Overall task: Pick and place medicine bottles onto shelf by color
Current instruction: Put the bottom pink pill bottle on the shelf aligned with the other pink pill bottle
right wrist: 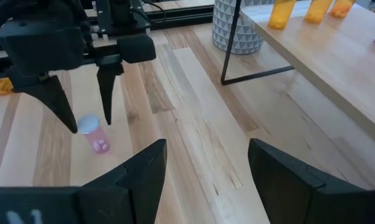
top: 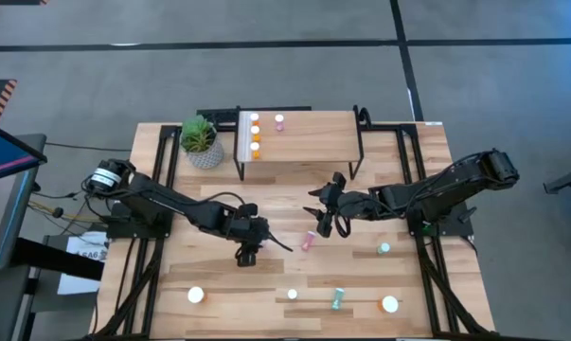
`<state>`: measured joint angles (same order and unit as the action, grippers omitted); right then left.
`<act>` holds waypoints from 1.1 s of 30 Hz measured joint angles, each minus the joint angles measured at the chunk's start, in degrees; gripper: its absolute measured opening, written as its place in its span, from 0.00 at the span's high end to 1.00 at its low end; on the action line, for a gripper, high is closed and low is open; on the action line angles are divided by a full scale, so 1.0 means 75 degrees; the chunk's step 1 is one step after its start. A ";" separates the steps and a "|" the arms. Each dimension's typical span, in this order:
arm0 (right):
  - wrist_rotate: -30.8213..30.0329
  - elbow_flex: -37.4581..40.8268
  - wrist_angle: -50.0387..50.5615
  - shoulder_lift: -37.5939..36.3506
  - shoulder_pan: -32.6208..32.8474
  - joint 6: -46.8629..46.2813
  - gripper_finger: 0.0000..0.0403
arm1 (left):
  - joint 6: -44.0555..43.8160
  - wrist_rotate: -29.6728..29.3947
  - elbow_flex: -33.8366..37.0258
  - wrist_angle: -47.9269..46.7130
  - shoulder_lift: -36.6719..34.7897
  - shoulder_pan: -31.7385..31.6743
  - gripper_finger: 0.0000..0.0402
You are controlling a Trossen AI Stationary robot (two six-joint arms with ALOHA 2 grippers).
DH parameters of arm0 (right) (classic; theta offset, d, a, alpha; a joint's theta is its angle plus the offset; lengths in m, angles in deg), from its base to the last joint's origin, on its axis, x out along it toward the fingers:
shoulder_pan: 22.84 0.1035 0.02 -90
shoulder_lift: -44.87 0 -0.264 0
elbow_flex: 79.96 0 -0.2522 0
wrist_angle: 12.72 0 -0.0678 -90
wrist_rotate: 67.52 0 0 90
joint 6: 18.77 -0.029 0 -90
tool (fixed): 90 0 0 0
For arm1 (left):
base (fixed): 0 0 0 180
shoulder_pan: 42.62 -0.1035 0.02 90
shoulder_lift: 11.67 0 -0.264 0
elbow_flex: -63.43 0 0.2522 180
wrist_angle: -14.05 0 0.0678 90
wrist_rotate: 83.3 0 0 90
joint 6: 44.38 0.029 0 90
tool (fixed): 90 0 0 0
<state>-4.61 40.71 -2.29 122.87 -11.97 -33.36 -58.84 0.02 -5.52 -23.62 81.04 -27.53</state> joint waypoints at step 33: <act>0.0000 0.0000 0.0082 0.0000 -0.0006 0.0000 0.38 | 0.2765 -0.0747 -0.3665 -0.2714 -0.0163 -0.2053 0.75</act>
<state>-4.61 40.71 -1.68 122.87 -12.01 -33.36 -38.10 -5.58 -33.01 -43.97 79.82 -42.92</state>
